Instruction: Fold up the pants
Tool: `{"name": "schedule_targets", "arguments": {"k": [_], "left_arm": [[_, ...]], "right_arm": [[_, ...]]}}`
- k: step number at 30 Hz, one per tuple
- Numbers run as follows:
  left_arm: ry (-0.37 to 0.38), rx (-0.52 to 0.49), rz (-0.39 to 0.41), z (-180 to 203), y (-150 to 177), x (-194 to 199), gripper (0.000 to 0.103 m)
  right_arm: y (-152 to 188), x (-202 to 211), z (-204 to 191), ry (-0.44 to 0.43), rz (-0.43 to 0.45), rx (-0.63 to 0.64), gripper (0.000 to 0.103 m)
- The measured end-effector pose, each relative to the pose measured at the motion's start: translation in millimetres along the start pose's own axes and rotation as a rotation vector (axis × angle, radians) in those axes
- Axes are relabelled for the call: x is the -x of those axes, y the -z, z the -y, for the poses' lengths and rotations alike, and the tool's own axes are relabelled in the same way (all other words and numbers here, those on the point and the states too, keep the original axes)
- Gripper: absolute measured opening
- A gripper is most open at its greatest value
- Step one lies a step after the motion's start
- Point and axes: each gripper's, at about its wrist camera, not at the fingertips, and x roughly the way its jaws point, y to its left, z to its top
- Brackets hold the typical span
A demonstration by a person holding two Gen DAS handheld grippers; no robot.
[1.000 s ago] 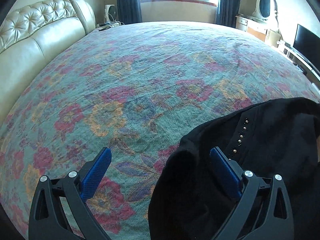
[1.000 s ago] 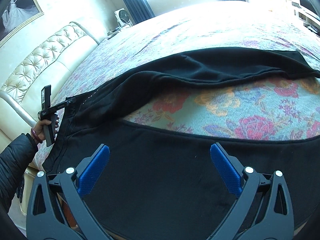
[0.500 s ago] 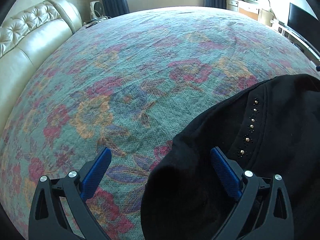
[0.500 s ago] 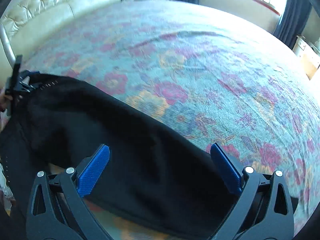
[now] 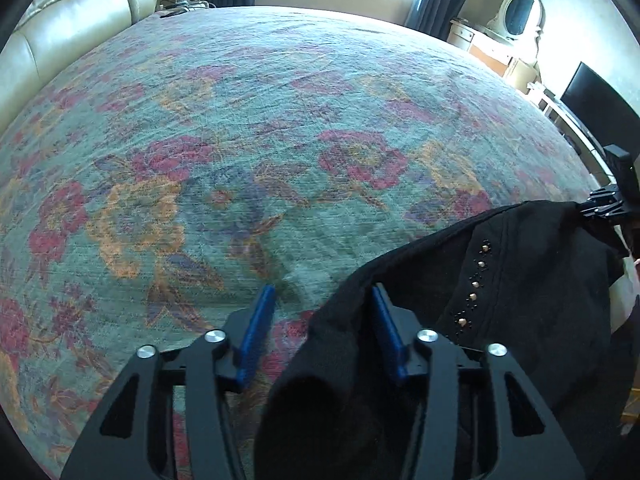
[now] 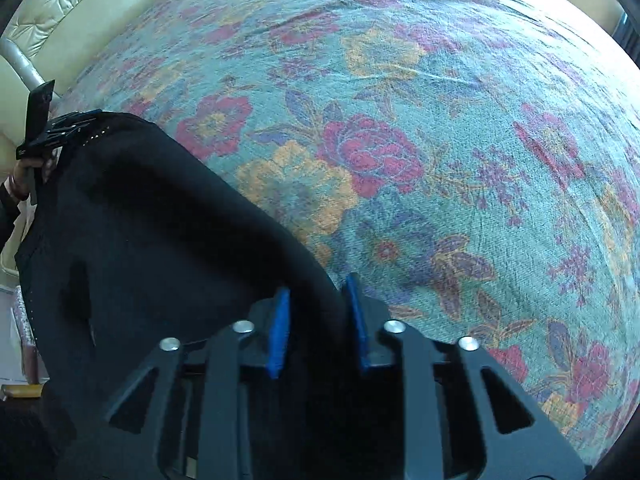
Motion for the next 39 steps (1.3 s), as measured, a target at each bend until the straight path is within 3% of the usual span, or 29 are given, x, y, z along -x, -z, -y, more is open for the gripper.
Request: {"name": "schedule_targets", "arguments": {"k": [3,6,11,17,20,23,26,27,29,30,31,34,36,39], "left_arm": [[0.027,-0.003,-0.022,9.0,-2.8,1.2,0.010],[0.035,-0.017,0.017,19.0,-2.5,16.7,0.009],[0.141,0.046,0.149,23.5,4.7,68.6,0.008],[0.264,0.075,0.265,42.0,48.0,143.2,0.009],[0.302,0.092,0.281,48.5,88.6,171.8,0.009],[0.288,0.102,0.248,54.2,136.8,181.6,0.010],[0.253,0.149,0.188,51.9,182.8,180.0,0.021],[0.237,0.166,0.151,50.8,197.8,177.9,0.030],[0.204,0.208,0.095,47.6,225.9,174.8,0.044],[0.184,0.233,0.086,45.9,238.8,176.5,0.055],[0.180,0.268,0.092,42.9,249.8,180.1,0.059],[0.193,0.430,0.132,34.9,272.6,195.2,0.062],[0.205,0.530,0.180,36.6,276.8,204.1,0.070],[0.254,0.639,0.240,49.1,270.0,207.4,0.073]], "right_arm": [[8.3,8.7,-24.1,0.115,0.049,0.067,0.015],[22.0,30.9,-36.8,0.175,0.148,0.074,0.013],[55.9,86.1,-79.1,0.279,0.339,0.103,0.013],[140.9,143.6,-156.4,0.435,0.500,0.201,0.013],[194.5,146.7,-199.7,0.496,0.503,0.278,0.013],[243.1,129.4,-236.1,0.535,0.472,0.343,0.013],[274.1,96.0,-257.3,0.557,0.390,0.391,0.017],[281.3,85.8,-262.4,0.557,0.367,0.394,0.022],[292.0,74.3,-267.5,0.515,0.325,0.367,0.031],[295.8,72.9,-268.1,0.488,0.319,0.332,0.036],[297.4,77.1,-265.9,0.435,0.327,0.271,0.045],[295.2,101.2,-244.1,0.225,0.392,-0.031,0.061],[296.1,113.5,-222.9,0.073,0.452,-0.261,0.064],[303.1,112.5,-195.3,-0.143,0.510,-0.565,0.064]]}}
